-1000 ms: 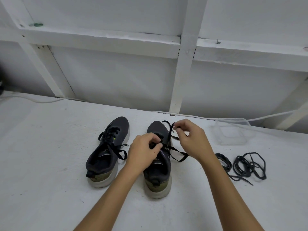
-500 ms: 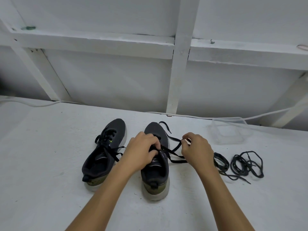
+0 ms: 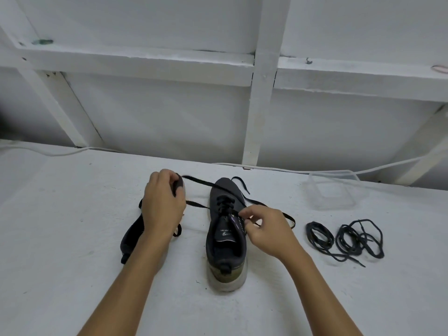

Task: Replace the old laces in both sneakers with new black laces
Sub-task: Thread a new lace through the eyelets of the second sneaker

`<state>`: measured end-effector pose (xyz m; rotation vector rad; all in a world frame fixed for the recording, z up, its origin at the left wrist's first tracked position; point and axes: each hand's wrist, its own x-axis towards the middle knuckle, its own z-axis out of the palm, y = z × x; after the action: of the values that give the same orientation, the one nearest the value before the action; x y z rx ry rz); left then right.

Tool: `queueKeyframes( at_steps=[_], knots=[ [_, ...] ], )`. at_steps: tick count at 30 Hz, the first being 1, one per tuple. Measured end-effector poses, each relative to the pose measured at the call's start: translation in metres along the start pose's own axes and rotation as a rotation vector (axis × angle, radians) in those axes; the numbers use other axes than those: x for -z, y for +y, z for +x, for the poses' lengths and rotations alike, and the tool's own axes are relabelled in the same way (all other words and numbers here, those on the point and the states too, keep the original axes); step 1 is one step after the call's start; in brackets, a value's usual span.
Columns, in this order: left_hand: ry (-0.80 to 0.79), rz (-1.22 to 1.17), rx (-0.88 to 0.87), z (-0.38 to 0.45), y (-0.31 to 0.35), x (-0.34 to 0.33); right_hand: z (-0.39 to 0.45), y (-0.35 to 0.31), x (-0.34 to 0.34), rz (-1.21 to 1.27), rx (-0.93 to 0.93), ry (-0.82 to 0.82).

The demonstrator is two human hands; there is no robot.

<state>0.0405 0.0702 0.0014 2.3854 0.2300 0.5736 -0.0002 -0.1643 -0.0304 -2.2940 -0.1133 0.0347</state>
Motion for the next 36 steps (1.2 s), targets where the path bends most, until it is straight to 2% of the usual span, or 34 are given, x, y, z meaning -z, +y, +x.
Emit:
queueKeyframes(
  at_steps=[4,8,12,15,17,20,22,23,26,27,28,31,33,36],
  knots=[
    [-0.136,0.218,-0.082,-0.005,-0.009,-0.006,0.007,0.003,-0.009,-0.144,0.011,-0.039],
    [-0.233,0.063,-0.180,-0.011,0.000,-0.011,0.011,0.007,-0.009,-0.236,-0.059,-0.066],
    [-0.478,-0.086,-0.370,-0.015,0.020,-0.018,0.010,-0.008,0.011,0.062,-0.083,-0.052],
    [-0.656,0.080,-0.461,-0.017,0.036,-0.027,0.010,-0.021,0.031,0.206,-0.086,-0.040],
    [-0.677,0.152,-0.482,-0.018,0.044,-0.032,0.009,-0.026,0.044,0.311,-0.080,-0.057],
    [-0.676,0.045,-0.478,-0.018,0.049,-0.036,0.006,-0.028,0.057,0.367,-0.075,-0.080],
    [-0.653,-0.029,-0.438,-0.019,0.050,-0.036,0.006,-0.024,0.060,0.340,-0.094,-0.103],
    [-0.601,-0.103,-0.356,-0.020,0.049,-0.035,0.006,-0.021,0.061,0.298,-0.110,-0.124],
    [-0.389,-0.388,0.098,-0.018,0.040,-0.029,0.006,-0.010,0.063,0.094,-0.169,-0.165],
    [-0.349,-0.414,0.176,-0.017,0.032,-0.026,0.005,-0.007,0.064,0.061,-0.181,-0.156],
    [-0.352,-0.393,0.174,-0.016,0.025,-0.023,0.005,-0.006,0.064,0.060,-0.182,-0.144],
    [-0.551,-0.327,-0.063,-0.017,0.021,-0.012,0.006,-0.011,0.062,0.089,-0.129,-0.156],
    [-0.671,-0.374,-0.189,-0.021,0.032,-0.010,0.009,-0.018,0.059,0.091,-0.083,-0.186],
    [-0.733,-0.366,-0.315,-0.025,0.051,-0.013,0.015,-0.030,0.055,0.100,-0.043,-0.206]
  ],
)
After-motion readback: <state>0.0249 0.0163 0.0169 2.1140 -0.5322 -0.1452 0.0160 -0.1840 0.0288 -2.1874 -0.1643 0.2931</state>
